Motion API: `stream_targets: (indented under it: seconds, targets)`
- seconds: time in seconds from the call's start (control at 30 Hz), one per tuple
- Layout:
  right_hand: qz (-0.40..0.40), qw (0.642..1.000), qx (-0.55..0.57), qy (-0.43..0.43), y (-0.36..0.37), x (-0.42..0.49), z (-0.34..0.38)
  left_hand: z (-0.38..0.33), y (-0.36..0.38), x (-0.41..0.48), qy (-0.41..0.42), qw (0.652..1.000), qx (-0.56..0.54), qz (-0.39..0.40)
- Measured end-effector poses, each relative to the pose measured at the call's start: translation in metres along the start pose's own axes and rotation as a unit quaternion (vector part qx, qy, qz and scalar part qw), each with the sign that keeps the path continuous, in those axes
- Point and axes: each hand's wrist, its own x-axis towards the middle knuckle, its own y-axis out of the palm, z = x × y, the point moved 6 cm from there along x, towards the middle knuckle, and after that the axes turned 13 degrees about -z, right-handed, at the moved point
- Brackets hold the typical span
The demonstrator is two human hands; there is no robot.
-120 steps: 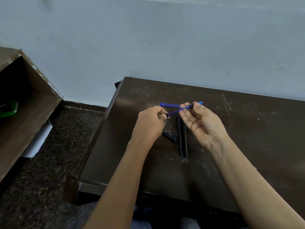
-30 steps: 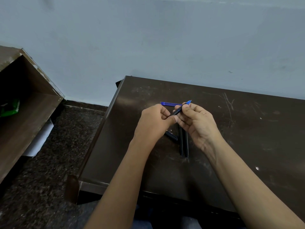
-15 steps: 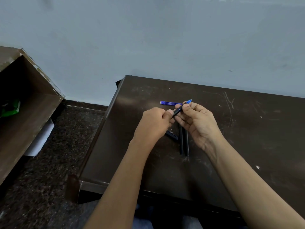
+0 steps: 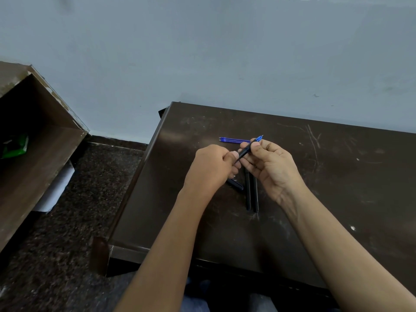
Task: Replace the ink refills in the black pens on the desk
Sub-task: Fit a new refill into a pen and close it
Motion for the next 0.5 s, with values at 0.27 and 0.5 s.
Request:
stream_targets:
  seconds: [0.27,0.5]
  targets:
    - [0.001,1.000,-0.014,0.004,0.0001,0.0017,-0.0019,0.0007,-0.0036,-0.0008,0.031,0.998,0.042,-0.025]
    - [0.038,0.999,-0.015,0.002,0.0040,-0.0019,0.0003,-0.0013,-0.0020,-0.0009,0.007,1.000,0.014,0.003]
